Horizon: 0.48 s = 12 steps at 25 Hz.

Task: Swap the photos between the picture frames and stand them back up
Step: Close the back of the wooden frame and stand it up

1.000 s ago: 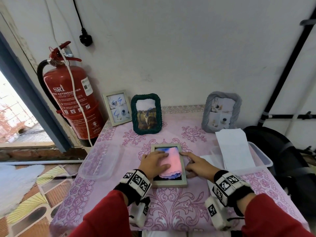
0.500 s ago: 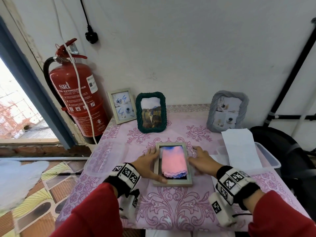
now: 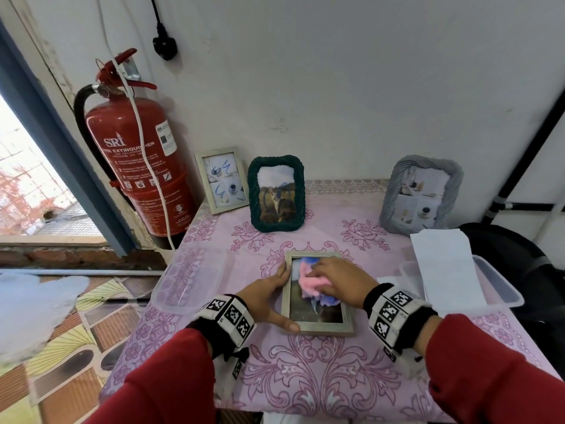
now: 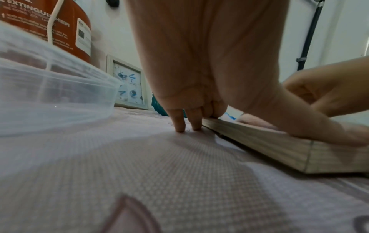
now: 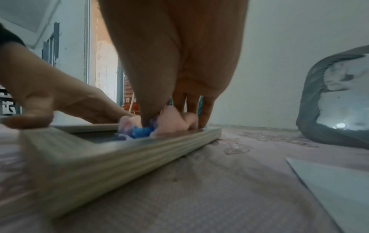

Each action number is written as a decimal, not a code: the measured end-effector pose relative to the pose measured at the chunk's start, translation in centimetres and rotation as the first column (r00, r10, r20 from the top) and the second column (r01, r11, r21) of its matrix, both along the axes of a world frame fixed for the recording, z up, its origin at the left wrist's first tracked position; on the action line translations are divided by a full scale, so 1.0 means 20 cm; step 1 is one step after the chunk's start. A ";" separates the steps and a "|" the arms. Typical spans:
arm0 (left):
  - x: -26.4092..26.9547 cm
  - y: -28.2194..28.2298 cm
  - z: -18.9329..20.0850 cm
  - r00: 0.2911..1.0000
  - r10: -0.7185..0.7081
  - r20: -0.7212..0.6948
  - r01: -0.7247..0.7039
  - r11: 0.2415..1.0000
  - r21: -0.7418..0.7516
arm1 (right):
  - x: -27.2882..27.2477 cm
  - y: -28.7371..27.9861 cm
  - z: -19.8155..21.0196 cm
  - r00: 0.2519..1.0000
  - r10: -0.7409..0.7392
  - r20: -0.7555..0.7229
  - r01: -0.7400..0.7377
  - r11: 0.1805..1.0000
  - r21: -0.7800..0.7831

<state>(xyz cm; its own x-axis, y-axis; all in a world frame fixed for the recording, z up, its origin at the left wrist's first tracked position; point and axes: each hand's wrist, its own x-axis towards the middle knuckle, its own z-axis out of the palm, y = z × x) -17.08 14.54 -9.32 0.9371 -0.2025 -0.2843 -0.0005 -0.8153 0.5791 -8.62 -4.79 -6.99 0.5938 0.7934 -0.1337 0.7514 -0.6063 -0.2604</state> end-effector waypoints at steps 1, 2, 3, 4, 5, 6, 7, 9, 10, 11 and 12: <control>0.00 0.00 0.00 1.000 -0.006 0.001 0.006 1.000 0.005 | 0.02 0.02 0.00 1.000 -0.001 0.007 0.001 1.000 0.023; 0.00 -0.01 0.00 1.000 -0.012 0.007 0.012 1.000 0.009 | 0.03 0.03 0.00 1.000 -0.007 0.006 0.007 0.999 0.048; 0.01 -0.01 0.00 1.000 -0.016 0.014 0.016 1.000 0.014 | 0.05 0.05 -0.01 1.000 -0.020 -0.015 0.021 0.996 0.084; 0.01 -0.01 0.00 1.000 -0.019 0.019 0.019 1.000 0.020 | 0.07 0.07 -0.01 0.999 -0.026 -0.036 0.030 0.993 0.115; 0.01 0.00 0.00 1.000 -0.022 0.022 0.022 0.999 0.031 | 0.08 0.08 -0.02 0.999 -0.017 -0.036 0.022 0.992 0.123; 0.02 0.00 0.00 0.999 -0.026 0.024 0.025 0.999 0.045 | 0.09 0.10 -0.03 1.000 0.002 -0.020 0.000 0.994 0.107; 0.02 0.00 0.00 0.999 -0.029 0.023 0.028 0.998 0.057 | 0.09 0.11 -0.04 1.000 0.029 0.002 -0.029 0.997 0.077; 0.02 -0.01 0.00 0.999 -0.029 0.021 0.028 0.997 0.067 | 0.06 0.12 -0.06 0.994 0.110 0.021 -0.111 0.992 0.053; 0.02 -0.01 0.01 0.999 -0.030 0.024 0.028 0.997 0.069 | 0.03 0.11 -0.06 0.990 0.141 0.010 -0.141 0.988 0.057; 0.02 -0.01 0.00 0.999 -0.029 0.026 0.027 0.997 0.069 | -0.01 0.09 -0.07 0.986 0.167 0.007 -0.167 0.985 0.053; 0.02 -0.02 0.00 0.999 -0.031 0.025 0.029 0.997 0.072 | -0.05 0.07 -0.08 0.983 0.185 0.012 -0.186 0.982 0.037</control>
